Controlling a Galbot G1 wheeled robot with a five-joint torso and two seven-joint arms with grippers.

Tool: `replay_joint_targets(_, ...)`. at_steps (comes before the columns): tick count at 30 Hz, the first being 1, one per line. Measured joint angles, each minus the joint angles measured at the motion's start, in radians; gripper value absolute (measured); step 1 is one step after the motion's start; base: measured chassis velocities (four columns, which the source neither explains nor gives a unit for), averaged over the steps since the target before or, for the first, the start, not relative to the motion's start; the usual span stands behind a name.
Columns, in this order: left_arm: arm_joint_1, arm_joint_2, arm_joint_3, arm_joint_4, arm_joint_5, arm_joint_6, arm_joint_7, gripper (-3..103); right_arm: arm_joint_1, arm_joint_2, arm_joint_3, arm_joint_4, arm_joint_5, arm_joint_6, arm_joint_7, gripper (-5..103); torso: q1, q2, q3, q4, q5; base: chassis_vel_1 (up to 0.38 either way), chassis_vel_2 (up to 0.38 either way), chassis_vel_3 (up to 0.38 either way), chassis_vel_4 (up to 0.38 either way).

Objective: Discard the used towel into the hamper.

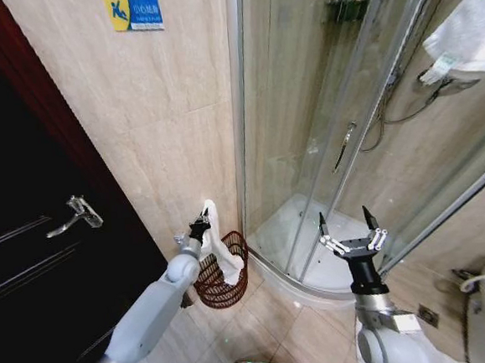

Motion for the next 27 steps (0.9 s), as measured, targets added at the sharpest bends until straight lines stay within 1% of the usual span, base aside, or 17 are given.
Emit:
replay_joint_targets(2,-0.023,-0.026,0.028,0.075,0.016,-0.008,0.004,3,-0.005,0.000,0.003,-0.005,0.001,0.004,0.000,100,0.000,0.000,0.000,0.0001,0.0003,0.000,0.000,0.000,0.000)
replay_joint_targets(3,-0.033,-0.046,0.050,0.128,0.027,-0.020,0.013,3,-0.005,0.000,0.003,-0.006,0.001,0.005,0.001,100,0.000,0.000,0.000,0.0002,-0.0001,0.000,0.000,0.000,0.000)
replay_joint_targets(4,-0.033,-0.046,0.050,0.128,0.027,-0.020,0.013,3,-0.005,0.000,0.003,-0.006,0.001,0.005,0.001,100,0.000,0.000,0.000,0.0002,-0.0001,0.000,0.000,0.000,0.000)
replay_joint_targets(7,-0.056,-0.081,0.090,0.233,0.037,-0.042,0.029,3,-0.002,-0.001,0.002,-0.011,0.001,0.005,0.000,100,0.000,0.000,0.000,0.0003,0.0000,0.000,0.000,0.000,0.000)
replay_joint_targets(8,-0.056,-0.081,0.090,0.233,0.037,-0.042,0.029,3,-0.002,-0.001,0.002,-0.011,0.001,0.005,0.000,100,0.000,0.000,0.000,0.0003,0.0000,0.000,0.000,0.000,0.000)
replay_joint_targets(11,-0.081,-0.108,0.115,0.325,0.063,-0.057,0.041,3,-0.005,-0.001,-0.001,-0.024,0.000,0.009,-0.007,100,0.000,0.000,0.000,0.0001,0.0003,0.000,0.000,0.000,0.000)
replay_joint_targets(12,-0.081,-0.108,0.115,0.325,0.063,-0.057,0.041,3,-0.005,-0.001,-0.001,-0.024,0.000,0.009,-0.007,100,0.000,0.000,0.000,0.0001,0.0003,0.000,0.000,0.000,0.000)
replay_joint_targets(16,-0.098,-0.128,0.134,0.415,0.095,-0.075,0.052,3,-0.006,-0.001,-0.004,-0.038,0.008,0.013,-0.009,100,0.000,0.000,0.000,0.0002,0.0004,0.000,0.000,0.000,0.000)
replay_joint_targets(18,-0.099,-0.133,0.135,0.431,0.101,-0.078,0.058,3,-0.006,-0.001,-0.005,-0.039,0.013,0.013,-0.009,100,0.000,0.000,0.000,0.0003,0.0003,0.000,0.000,0.000,0.000)
replay_joint_targets(21,-0.104,-0.143,0.147,0.499,0.117,-0.090,0.084,3,-0.004,-0.001,-0.001,-0.044,0.031,0.013,-0.006,100,0.000,0.000,0.000,0.0003,0.0003,0.000,0.000,0.000,0.000)
replay_joint_targets(23,-0.106,-0.145,0.150,0.512,0.121,-0.092,0.090,3,-0.005,-0.001,0.000,-0.044,0.032,0.013,-0.006,100,0.000,0.000,0.000,0.0003,0.0002,0.000,0.000,0.000,0.000)
replay_joint_targets(24,-0.110,-0.150,0.156,0.542,0.129,-0.099,0.108,3,-0.009,-0.001,0.002,-0.045,0.038,0.013,-0.006,100,0.000,0.000,0.000,0.0004,0.0002,0.000,0.000,0.000,0.000)
replay_joint_targets(27,-0.116,-0.157,0.165,0.573,0.137,-0.105,0.128,3,-0.016,-0.001,0.003,-0.042,0.040,0.010,-0.009,100,0.000,0.000,0.000,0.0002,0.0003,0.000,0.000,0.000,0.000)
